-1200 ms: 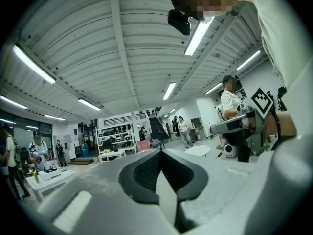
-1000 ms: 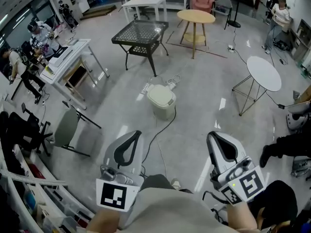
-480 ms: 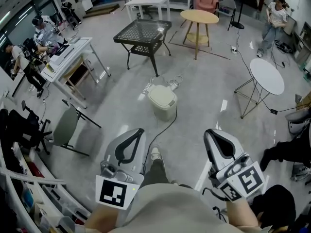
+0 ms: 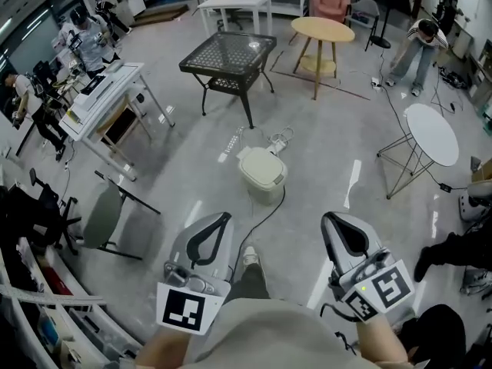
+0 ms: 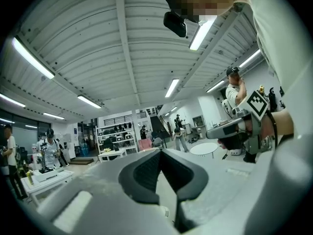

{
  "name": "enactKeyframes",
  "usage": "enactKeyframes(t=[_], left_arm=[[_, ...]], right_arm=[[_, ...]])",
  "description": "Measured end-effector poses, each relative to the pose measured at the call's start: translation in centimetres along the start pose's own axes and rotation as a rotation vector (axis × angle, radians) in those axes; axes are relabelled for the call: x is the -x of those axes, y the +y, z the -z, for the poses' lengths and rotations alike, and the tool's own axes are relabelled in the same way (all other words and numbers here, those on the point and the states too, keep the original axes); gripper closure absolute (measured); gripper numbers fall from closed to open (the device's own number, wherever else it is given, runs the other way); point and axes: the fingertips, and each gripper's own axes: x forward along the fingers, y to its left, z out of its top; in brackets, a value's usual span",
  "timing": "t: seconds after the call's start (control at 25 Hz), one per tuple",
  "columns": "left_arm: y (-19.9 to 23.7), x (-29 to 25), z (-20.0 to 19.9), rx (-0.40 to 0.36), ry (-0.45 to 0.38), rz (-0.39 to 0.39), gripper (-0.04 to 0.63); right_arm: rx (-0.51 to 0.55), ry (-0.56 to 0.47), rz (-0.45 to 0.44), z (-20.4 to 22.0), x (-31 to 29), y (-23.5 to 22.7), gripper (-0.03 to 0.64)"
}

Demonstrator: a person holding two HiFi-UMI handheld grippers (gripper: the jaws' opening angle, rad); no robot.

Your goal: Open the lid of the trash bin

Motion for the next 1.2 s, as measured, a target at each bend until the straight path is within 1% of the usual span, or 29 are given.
enactKeyframes(t=[0.2,0.4,0.64,0.76,0.92,1.04,1.2], left_arm=[[5.5,-5.3,2.1,0.001,0.021,0.045,0.594],[11.4,-10.5,4.8,-0.007,0.056,0.084,0.594],[15.6,-16.3,6.9,0.013,0.074,0.156,0.594],[16.8,-18.4,8.5,0.019,0.087,0.177,0.594],[16.7,-21.3,10.9,0.043,0.114,0.201,0.594],[16.1,-23.2,13.2,0.062,0.149,0.217,0.594],[15.4,-26.7,16.6,0.124,0.214,0.212,0.594]], right_arm=[[-0.011,0.035,0.058,0.7,-7.0,-2.7,0.614],[-0.039,0.085,0.138,2.7,-13.9,-6.0,0.614],[-0.062,0.119,0.227,3.8,-19.2,-9.6,0.614],[-0.072,0.131,0.262,5.0,-20.9,-11.4,0.614],[-0.096,0.166,0.293,8.0,-22.9,-14.6,0.614],[-0.122,0.209,0.294,10.9,-24.3,-16.8,0.614],[-0.165,0.272,0.270,14.6,-26.5,-20.1,0.614]])
